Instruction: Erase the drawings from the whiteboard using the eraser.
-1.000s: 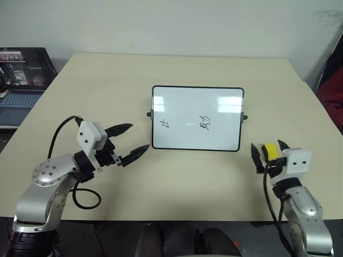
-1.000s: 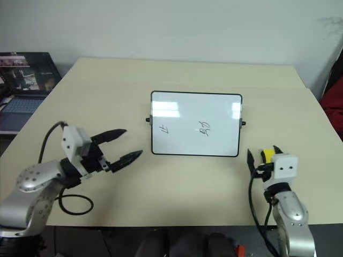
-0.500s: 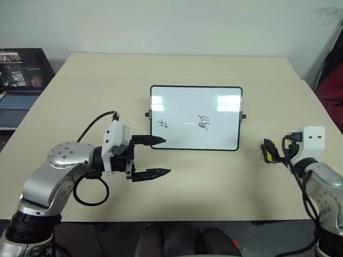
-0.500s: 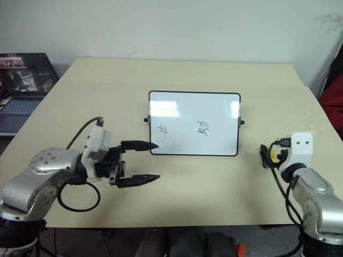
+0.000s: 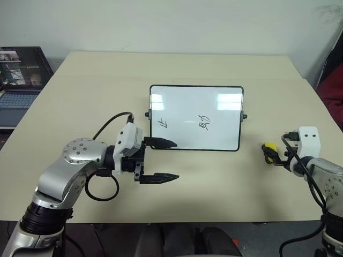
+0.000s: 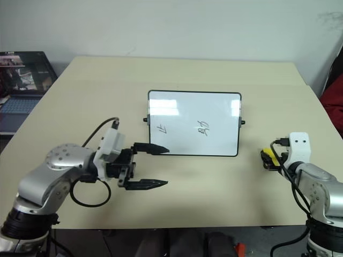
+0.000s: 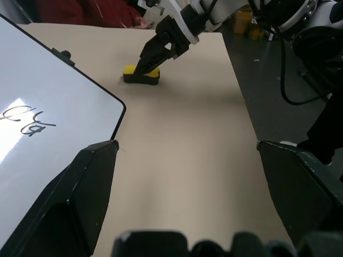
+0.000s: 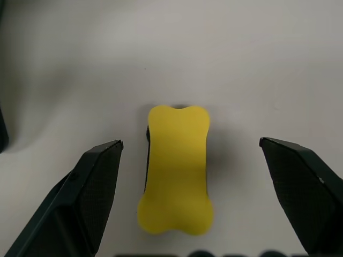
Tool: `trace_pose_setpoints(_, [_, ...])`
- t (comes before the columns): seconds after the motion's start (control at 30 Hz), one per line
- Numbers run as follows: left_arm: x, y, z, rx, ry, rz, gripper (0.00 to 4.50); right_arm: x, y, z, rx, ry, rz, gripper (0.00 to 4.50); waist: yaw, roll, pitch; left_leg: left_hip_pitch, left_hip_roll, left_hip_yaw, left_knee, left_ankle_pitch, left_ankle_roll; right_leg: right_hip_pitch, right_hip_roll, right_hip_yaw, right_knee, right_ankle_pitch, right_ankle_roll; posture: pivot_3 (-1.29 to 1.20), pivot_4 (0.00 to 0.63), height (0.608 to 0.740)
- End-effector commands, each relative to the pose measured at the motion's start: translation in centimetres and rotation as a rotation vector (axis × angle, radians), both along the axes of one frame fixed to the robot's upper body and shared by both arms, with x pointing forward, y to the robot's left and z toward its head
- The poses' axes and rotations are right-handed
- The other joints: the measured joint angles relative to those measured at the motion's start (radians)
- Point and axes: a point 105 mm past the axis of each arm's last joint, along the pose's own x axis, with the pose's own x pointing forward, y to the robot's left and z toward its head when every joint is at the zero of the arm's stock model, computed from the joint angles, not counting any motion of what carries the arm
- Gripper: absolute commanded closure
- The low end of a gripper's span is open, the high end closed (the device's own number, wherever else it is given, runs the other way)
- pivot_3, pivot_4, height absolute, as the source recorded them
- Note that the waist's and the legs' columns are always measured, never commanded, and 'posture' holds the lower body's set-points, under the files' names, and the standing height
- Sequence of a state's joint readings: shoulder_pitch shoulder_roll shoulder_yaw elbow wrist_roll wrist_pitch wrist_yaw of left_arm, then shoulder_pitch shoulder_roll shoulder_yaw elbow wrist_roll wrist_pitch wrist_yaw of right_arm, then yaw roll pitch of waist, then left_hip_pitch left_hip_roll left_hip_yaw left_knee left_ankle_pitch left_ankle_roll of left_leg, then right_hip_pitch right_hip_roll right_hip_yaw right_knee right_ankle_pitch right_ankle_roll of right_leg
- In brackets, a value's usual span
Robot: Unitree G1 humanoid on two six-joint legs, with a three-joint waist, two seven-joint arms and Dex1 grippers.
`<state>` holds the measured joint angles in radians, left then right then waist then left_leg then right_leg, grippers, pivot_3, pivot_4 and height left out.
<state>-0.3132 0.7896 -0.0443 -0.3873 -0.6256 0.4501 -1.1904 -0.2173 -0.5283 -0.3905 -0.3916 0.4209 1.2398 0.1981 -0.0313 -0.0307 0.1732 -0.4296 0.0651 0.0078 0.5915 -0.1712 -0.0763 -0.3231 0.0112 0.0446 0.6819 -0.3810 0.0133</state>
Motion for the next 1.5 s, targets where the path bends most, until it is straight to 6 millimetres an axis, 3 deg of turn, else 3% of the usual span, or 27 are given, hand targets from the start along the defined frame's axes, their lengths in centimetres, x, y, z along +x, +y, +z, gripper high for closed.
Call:
trace_pose_setpoints(0.03, [-0.4,-0.3,0.6,-0.006,-0.039,-0.026,0.00,0.6,0.0,0.8,0.006,-0.036,0.003,0.03,0.000,0.000,0.000,0.000,0.000,0.000,0.000,0.000,0.000,0.000,0.000,0.000,0.000,0.000,0.000,0.00,0.150,0.740])
trace_pose_setpoints(0.33, [0.2,-0.6,1.0,-0.042,-0.047,-0.005,0.00,1.2,-0.3,0.0,0.012,-0.008,0.002,0.03,0.001,0.000,0.000,0.000,0.000,0.000,0.000,0.000,0.000,0.000,0.000,0.000,0.000,0.000,0.000,0.00,0.150,0.740])
trace_pose_setpoints(0.43, [0.2,-0.7,1.0,-0.039,-0.049,-0.005,0.00,1.3,-0.2,-0.2,0.009,-0.006,0.007,0.66,0.001,0.000,0.000,0.000,0.000,0.000,0.001,0.000,0.000,0.000,0.000,0.000,0.000,0.000,0.000,0.00,0.150,0.740])
trace_pose_setpoints(0.7, [0.2,-0.5,0.7,-0.036,-0.051,0.006,0.00,1.5,0.1,-0.8,-0.002,0.007,0.023,3.31,0.001,0.000,0.000,0.000,0.000,-0.001,0.001,0.000,0.000,0.000,0.000,0.000,0.000,0.000,0.000,0.00,0.150,0.740])
trace_pose_setpoints(0.9, [0.7,0.2,0.4,-0.041,-0.045,0.075,0.00,1.5,0.1,-0.4,-0.005,-0.022,0.020,3.33,0.001,0.000,0.000,0.000,0.000,-0.001,0.001,0.000,0.000,0.000,0.000,0.000,0.000,0.000,0.000,0.00,0.150,0.740])
trace_pose_setpoints(1.07, [1.7,1.6,-0.8,-0.059,-0.047,0.234,0.00,0.9,0.1,2.3,-0.066,-0.185,0.030,3.33,0.001,0.000,0.000,0.000,0.000,0.000,0.001,0.000,0.000,0.000,0.000,0.000,0.000,0.000,0.000,0.00,0.150,0.740])
trace_pose_setpoints(1.17, [2.7,2.8,-1.5,-0.108,-0.048,0.402,0.00,-0.8,1.6,3.0,-0.078,-0.257,0.072,3.33,0.002,0.000,0.000,-0.001,0.000,-0.001,0.001,0.000,0.000,0.000,0.000,-0.001,0.000,0.000,0.000,0.00,0.150,0.740])
trace_pose_setpoints(1.37, [4.0,5.9,-0.5,-0.125,-0.108,0.610,0.00,-3.2,9.3,5.0,-0.154,-0.471,0.417,3.33,-0.003,0.000,0.000,0.000,0.001,-0.002,0.001,0.000,0.000,0.000,0.000,-0.001,0.002,0.000,0.001,0.00,0.150,0.740])
trace_pose_setpoints(1.5, [4.4,7.4,-0.2,-0.112,-0.130,0.688,0.00,-2.8,12.9,6.2,-0.171,-0.550,0.553,3.33,-0.001,0.000,0.000,0.000,0.001,-0.003,0.002,0.000,0.000,0.001,0.000,-0.002,0.004,-0.001,0.004,0.00,0.150,0.740])
